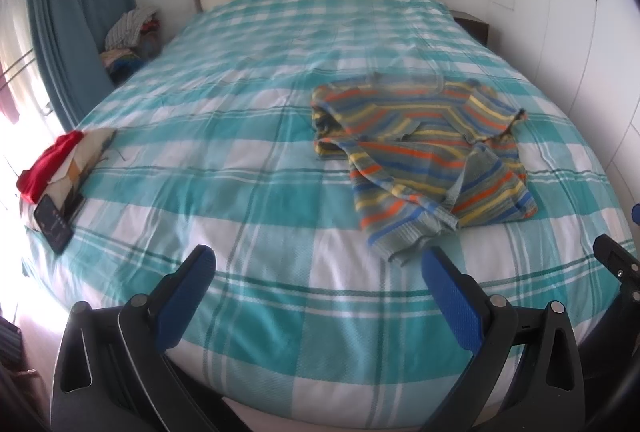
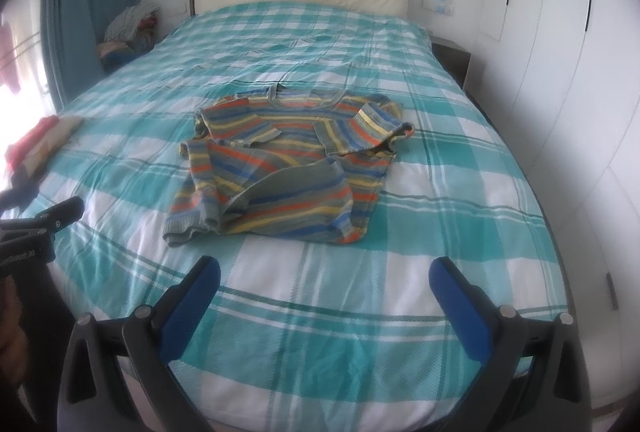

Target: Fold small clothes

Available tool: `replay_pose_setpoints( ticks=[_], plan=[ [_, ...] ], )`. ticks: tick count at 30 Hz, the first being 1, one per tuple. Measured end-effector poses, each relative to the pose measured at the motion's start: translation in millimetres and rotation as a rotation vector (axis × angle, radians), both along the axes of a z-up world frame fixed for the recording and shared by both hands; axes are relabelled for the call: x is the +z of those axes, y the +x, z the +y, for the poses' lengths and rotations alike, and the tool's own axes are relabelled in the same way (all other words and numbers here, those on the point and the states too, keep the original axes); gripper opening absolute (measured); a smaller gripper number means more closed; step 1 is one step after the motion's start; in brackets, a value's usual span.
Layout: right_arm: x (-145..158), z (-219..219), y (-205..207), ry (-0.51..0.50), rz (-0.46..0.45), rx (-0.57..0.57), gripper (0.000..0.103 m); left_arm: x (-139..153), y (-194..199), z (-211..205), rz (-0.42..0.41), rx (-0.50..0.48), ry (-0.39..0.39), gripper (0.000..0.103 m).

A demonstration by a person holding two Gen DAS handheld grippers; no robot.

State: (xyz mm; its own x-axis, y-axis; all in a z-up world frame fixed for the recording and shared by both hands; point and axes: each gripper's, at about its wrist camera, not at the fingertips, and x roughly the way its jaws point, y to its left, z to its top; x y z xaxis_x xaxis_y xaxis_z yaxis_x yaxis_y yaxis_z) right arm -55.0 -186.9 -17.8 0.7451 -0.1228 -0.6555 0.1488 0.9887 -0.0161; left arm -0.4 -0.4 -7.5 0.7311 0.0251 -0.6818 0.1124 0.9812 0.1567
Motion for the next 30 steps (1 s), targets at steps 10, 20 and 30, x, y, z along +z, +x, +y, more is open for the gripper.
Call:
replay_pose_setpoints(
  ticks=[10, 20, 30],
  plan=[
    [-2.9, -0.1, 0.4, 0.003, 0.007, 0.002, 0.103, -0.7, 2.5, -4.2, -0.006, 0.007, 0.009, 0.103],
    [-3.5, 1.0, -0.5, 0.005, 0.008, 0.003, 0.103, -0.8, 2.2, -3.3, -0.052, 0.007, -0.095, 0.103],
    [-2.7, 4.4, -1.6, 0.009, 0.014, 0.011, 0.103, -2.2, 1.5, -5.1, -0.032, 0.006, -0.007, 0.103]
  ],
)
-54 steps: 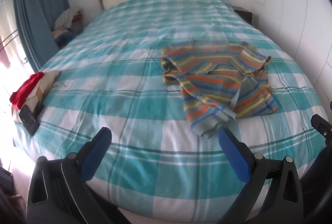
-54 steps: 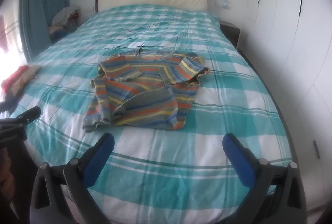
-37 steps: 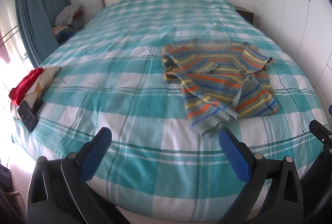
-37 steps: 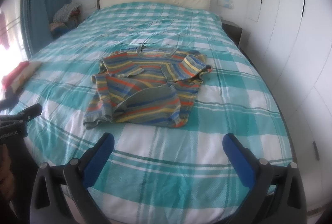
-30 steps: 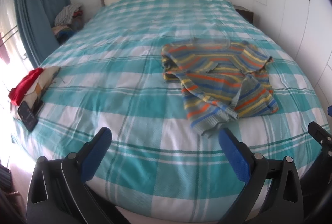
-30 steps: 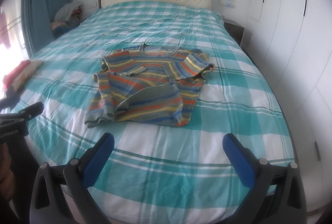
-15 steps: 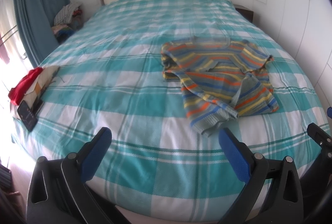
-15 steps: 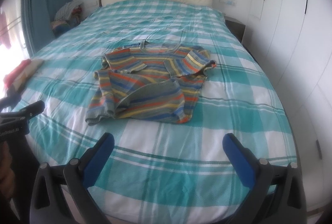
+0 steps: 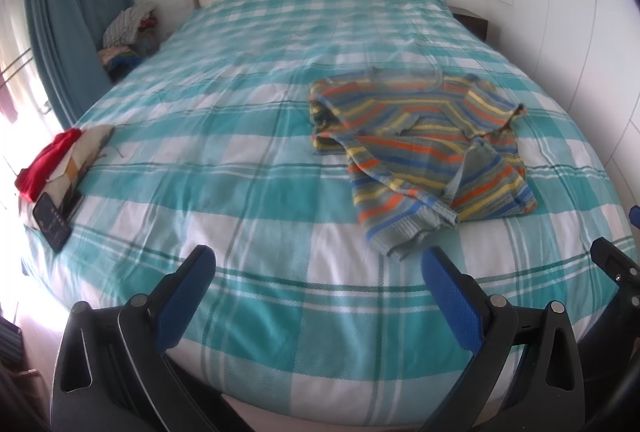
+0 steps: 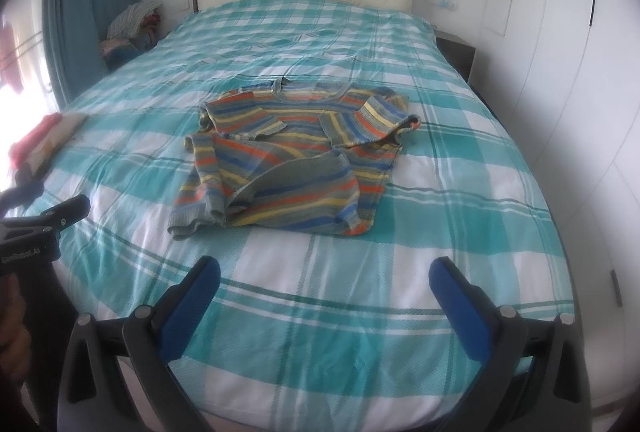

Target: Fold small clothes

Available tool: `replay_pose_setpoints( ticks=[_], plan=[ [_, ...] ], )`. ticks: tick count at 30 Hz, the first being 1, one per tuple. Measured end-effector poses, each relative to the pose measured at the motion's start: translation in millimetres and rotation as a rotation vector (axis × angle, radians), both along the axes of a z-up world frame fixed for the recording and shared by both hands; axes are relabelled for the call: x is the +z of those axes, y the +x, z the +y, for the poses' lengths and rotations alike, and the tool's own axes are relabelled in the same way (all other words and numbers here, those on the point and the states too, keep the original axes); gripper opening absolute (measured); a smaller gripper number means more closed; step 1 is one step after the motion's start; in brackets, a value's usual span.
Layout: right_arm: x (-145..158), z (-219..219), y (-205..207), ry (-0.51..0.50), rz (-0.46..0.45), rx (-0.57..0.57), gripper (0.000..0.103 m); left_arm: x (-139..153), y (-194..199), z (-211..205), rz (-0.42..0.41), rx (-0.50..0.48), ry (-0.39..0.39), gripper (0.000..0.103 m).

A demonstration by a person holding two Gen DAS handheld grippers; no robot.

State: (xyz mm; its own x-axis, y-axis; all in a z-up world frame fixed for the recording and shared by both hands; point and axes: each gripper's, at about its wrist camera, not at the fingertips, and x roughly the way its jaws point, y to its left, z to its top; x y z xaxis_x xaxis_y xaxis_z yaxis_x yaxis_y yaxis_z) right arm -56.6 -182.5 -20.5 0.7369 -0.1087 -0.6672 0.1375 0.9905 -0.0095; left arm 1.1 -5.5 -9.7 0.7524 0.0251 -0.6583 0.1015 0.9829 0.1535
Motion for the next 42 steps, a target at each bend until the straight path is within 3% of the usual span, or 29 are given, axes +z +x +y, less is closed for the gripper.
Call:
replay_pose_setpoints(
  ticks=[21, 29, 37, 42],
  plan=[
    [1.1, 4.1, 0.7, 0.002, 0.006, 0.005, 0.103, -0.4, 0.1, -1.6, -0.045, -0.003, 0.027, 0.103],
    [0.4, 5.7, 0.5, 0.004, 0.010, 0.004, 0.103, -3.2, 4.6, 2.9, -0.025, -0.012, 0.026, 0.103],
    [-6.6, -10.5, -3.2, 0.017, -0.010, -0.036, 0.103, -26.7, 37.1, 55.5, 0.083, 0.039, -0.137, 0.103],
    [-27.5, -29.5, 4.9, 0.039, 0.040, -0.068, 0.103, -61.9, 60.4, 48.6, 0.226, -0.031, -0.295, 0.102]
  ],
)
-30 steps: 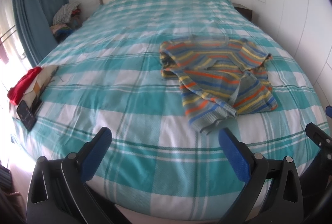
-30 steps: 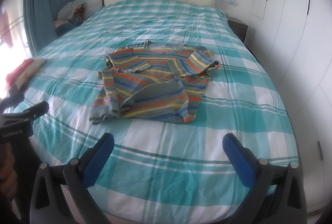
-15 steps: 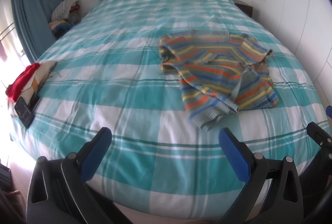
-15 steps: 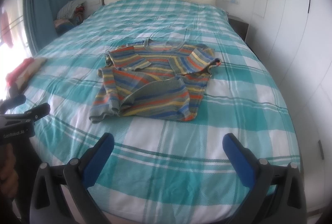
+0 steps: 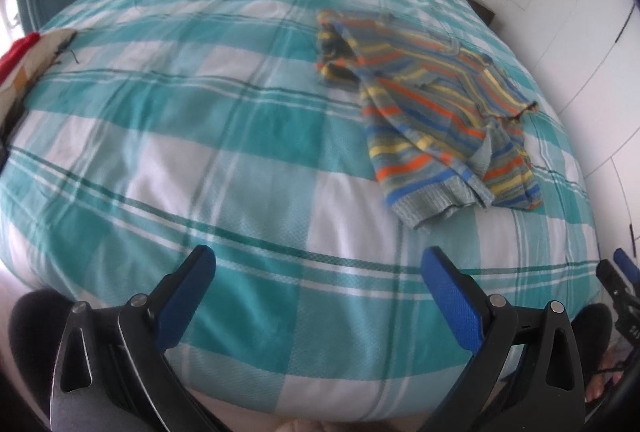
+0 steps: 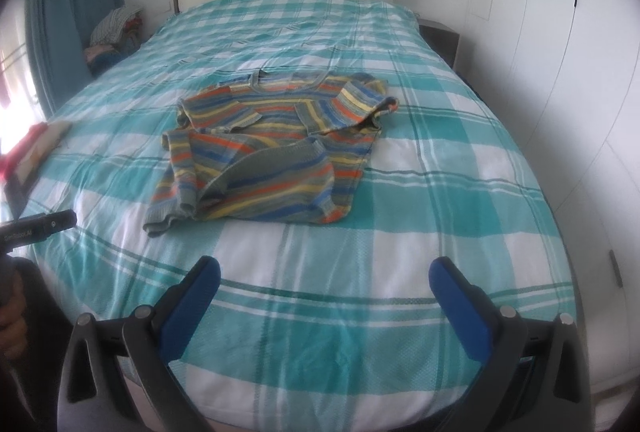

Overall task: Fold small clothes
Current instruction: 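Grasp the sweater hem with the left gripper and pull it flat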

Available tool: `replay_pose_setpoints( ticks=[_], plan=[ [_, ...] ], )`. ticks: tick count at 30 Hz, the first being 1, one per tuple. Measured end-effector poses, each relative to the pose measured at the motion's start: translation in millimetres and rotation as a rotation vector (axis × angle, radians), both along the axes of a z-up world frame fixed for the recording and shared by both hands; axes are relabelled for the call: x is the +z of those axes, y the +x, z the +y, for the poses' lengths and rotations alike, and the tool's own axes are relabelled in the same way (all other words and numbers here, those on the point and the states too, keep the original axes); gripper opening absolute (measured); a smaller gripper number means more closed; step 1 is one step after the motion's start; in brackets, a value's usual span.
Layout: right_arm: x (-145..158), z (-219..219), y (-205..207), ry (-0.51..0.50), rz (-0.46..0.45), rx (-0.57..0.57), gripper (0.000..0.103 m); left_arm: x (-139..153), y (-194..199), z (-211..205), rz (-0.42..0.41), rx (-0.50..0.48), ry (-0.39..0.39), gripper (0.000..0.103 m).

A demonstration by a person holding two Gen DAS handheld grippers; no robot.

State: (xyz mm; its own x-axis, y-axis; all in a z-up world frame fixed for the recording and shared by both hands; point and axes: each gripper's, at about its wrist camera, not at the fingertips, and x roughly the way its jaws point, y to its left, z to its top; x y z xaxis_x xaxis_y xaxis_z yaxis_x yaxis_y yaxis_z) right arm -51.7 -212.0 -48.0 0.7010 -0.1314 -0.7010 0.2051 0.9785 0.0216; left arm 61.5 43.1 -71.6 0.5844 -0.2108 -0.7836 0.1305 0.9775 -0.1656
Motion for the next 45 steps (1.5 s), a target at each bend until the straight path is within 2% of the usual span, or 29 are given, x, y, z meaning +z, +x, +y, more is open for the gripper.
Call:
replay_pose_setpoints(
  ticks=[2, 4, 6, 10, 12, 13, 14, 15, 16, 17, 19, 21, 24, 27, 30, 35, 37, 38, 39, 40, 41, 42, 43, 44, 45],
  plan=[
    [-7.3, -3.1, 4.6, 0.005, 0.021, 0.000, 0.103, -5.8, 3.3, -26.6, 0.038, -0.079, -0.049, 0.102],
    [-10.0, -6.6, 6.8, 0.014, 0.028, -0.002, 0.103, -1.6, 7.6, -56.4, 0.044, -0.170, -0.070, 0.102],
    [-10.4, -8.2, 6.6, 0.019, 0.026, -0.005, 0.103, 6.3, 20.4, -76.2, 0.067, -0.217, -0.124, 0.102],
    [-9.3, -10.0, 2.4, 0.022, 0.017, -0.012, 0.103, 4.6, 67.8, -98.3, 0.171, -0.215, -0.215, 0.101],
    [-10.8, -12.1, -1.5, 0.022, 0.018, -0.019, 0.103, -9.9, 89.9, -103.8, 0.245, -0.186, -0.240, 0.094],
    [-12.0, -13.2, -2.9, 0.022, 0.020, -0.022, 0.103, -16.7, 97.9, -106.6, 0.277, -0.170, -0.257, 0.076],
    [-13.7, -14.5, -4.9, 0.023, 0.023, -0.026, 0.103, -25.9, 105.1, -109.5, 0.314, -0.157, -0.264, 0.050],
    [-15.6, -16.1, -6.5, 0.024, 0.026, -0.030, 0.103, -38.3, 110.2, -110.4, 0.355, -0.145, -0.258, 0.036],
    [-17.6, -17.3, -7.6, 0.025, 0.030, -0.034, 0.103, -46.1, 114.1, -111.7, 0.380, -0.129, -0.255, 0.012],
    [-19.3, -18.2, -8.3, 0.027, 0.034, -0.033, 0.103, -53.6, 114.8, -107.0, 0.402, -0.104, -0.259, 0.009],
    [-20.2, -19.5, -7.7, 0.024, 0.039, -0.028, 0.103, -54.1, 108.9, -89.9, 0.411, -0.083, -0.346, 0.007],
    [-15.6, -21.7, -6.5, 0.012, 0.027, -0.021, 0.103, -41.8, 95.2, -65.7, 0.381, -0.091, -0.379, 0.006],
    [-2.9, -27.5, -1.9, -0.002, -0.007, -0.003, 0.103, -23.1, 70.7, -17.3, 0.341, -0.101, -0.361, 0.006],
    [5.6, -32.5, 15.2, 0.011, -0.033, 0.035, 0.103, -20.6, 58.6, 22.8, 0.339, -0.080, -0.299, 0.007],
    [2.7, -33.6, 57.7, 0.052, -0.033, 0.126, 0.103, -36.4, 64.8, 43.1, 0.356, -0.062, -0.234, 0.007],
    [-29.9, -44.7, 165.6, 0.133, 0.097, 0.215, 0.102, -62.1, 71.4, 42.9, 0.398, -0.083, -0.245, 0.007],
    [-42.8, -49.2, 198.8, 0.141, 0.153, 0.229, 0.096, -64.4, 67.6, 40.2, 0.397, -0.094, -0.234, 0.008],
    [-49.4, -50.5, 211.6, 0.148, 0.184, 0.238, 0.089, -65.2, 66.2, 39.9, 0.395, -0.100, -0.232, 0.009],
    [-55.8, -52.4, 221.8, 0.162, 0.208, 0.243, 0.078, -66.1, 65.3, 40.5, 0.391, -0.102, -0.227, 0.012],
    [-62.0, -54.6, 230.4, 0.178, 0.236, 0.246, 0.071, -67.3, 64.6, 40.2, 0.390, -0.104, -0.226, 0.021],
    [-68.2, -57.9, 234.8, 0.191, 0.261, 0.240, 0.058, -68.6, 63.6, 40.0, 0.390, -0.106, -0.229, 0.030],
    [-72.8, -60.9, 237.0, 0.199, 0.274, 0.234, 0.042, -69.8, 63.5, 40.3, 0.387, -0.108, -0.233, 0.031],
    [-73.6, -63.0, 237.1, 0.208, 0.271, 0.239, 0.033, -70.4, 63.6, 38.7, 0.384, -0.109, -0.228, 0.031],
    [-71.7, -64.0, 234.1, 0.218, 0.258, 0.252, 0.006, -70.8, 63.0, 37.2, 0.382, -0.113, -0.217, 0.026],
    [-66.4, -65.7, 227.9, 0.224, 0.238, 0.261, 0.004, -70.7, 62.5, 35.3, 0.378, -0.115, -0.195, 0.022]
  ],
)
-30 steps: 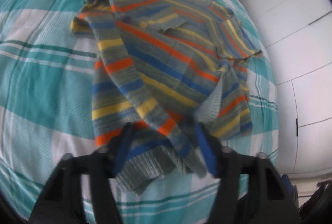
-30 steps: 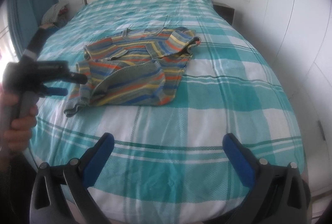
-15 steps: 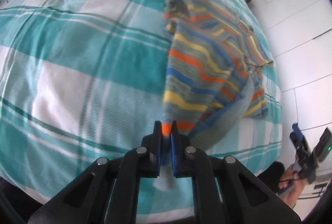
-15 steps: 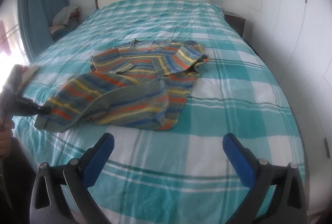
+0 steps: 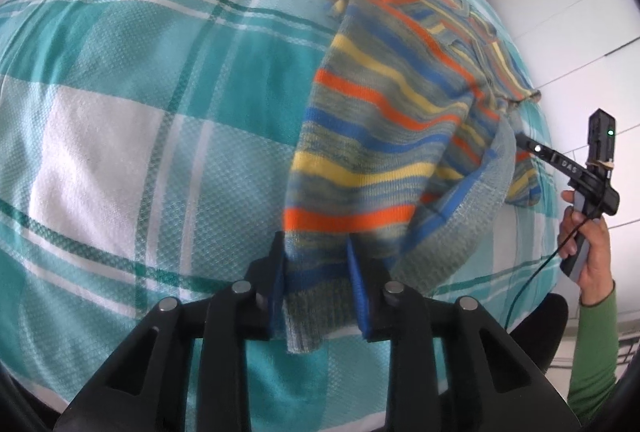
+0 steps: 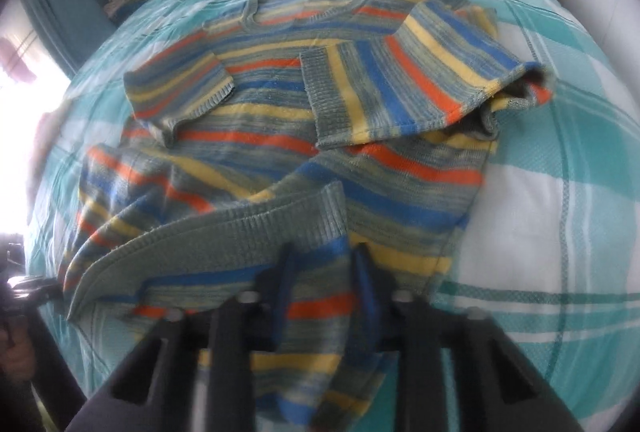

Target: Fold small clothes

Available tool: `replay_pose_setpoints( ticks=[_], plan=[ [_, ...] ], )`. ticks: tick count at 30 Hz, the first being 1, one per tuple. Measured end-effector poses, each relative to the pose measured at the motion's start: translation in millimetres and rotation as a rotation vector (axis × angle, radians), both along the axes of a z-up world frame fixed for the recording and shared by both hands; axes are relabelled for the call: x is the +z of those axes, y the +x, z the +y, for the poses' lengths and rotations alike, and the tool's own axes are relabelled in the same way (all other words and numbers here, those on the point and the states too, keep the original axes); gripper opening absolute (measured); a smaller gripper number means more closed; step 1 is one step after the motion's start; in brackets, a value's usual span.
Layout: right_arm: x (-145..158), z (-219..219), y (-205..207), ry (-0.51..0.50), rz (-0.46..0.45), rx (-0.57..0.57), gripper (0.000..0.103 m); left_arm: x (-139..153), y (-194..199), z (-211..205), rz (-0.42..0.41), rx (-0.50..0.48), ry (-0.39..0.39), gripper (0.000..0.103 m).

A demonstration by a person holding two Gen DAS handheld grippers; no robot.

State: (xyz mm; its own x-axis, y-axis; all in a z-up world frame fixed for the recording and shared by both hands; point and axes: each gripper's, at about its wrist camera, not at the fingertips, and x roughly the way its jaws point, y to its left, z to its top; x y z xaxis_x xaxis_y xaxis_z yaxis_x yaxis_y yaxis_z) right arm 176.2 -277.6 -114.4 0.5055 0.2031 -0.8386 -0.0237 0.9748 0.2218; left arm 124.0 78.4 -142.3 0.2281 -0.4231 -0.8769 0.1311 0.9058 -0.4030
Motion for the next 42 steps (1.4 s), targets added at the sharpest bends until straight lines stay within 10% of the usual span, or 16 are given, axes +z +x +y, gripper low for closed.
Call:
replay_pose_setpoints(
  ticks=[1, 7, 13, 18, 27, 28, 29, 39, 42],
  plan=[
    [9.0, 0.0, -10.4, 0.012, -0.036, 0.011, 0.004, 0.6, -0.7, -1.2, -0.004, -0.009, 0.014, 0.004],
    [75.2, 11.4, -136.0, 0.049, -0.249, 0.231, 0.004, 19.0, -22.6, 3.1, -0.017, -0.094, -0.004, 0.005],
    [43.3, 24.0, -228.5, -0.061, -0.120, 0.266, 0.011, 20.1, -44.5, -5.7, -0.030, -0.189, 0.088, 0.011],
    [20.7, -1.2, -253.2, 0.025, -0.054, 0.097, 0.062, 14.1, -53.7, -1.5, -0.036, -0.164, 0.102, 0.048],
    [-34.9, -19.8, -220.5, 0.463, 0.007, -0.091, 0.057, 3.5, -61.8, -23.6, -0.051, -0.211, 0.068, 0.057],
    [-42.2, -17.7, -213.1, 0.510, 0.022, -0.079, 0.047, 4.8, -61.9, -23.9, -0.048, -0.212, 0.060, 0.059],
    [-47.1, -15.6, -207.9, 0.532, 0.052, -0.072, 0.007, 7.6, -62.6, -22.4, -0.046, -0.212, 0.049, 0.061],
    [-2.5, -55.1, -237.6, 0.298, -0.005, -0.141, 0.006, 10.3, -53.9, 5.1, -0.051, -0.143, -0.060, 0.073],
    [-6.6, -47.0, -229.7, 0.284, 0.004, -0.123, 0.006, -0.9, -49.5, -7.1, -0.034, -0.121, -0.010, 0.051]
  ],
)
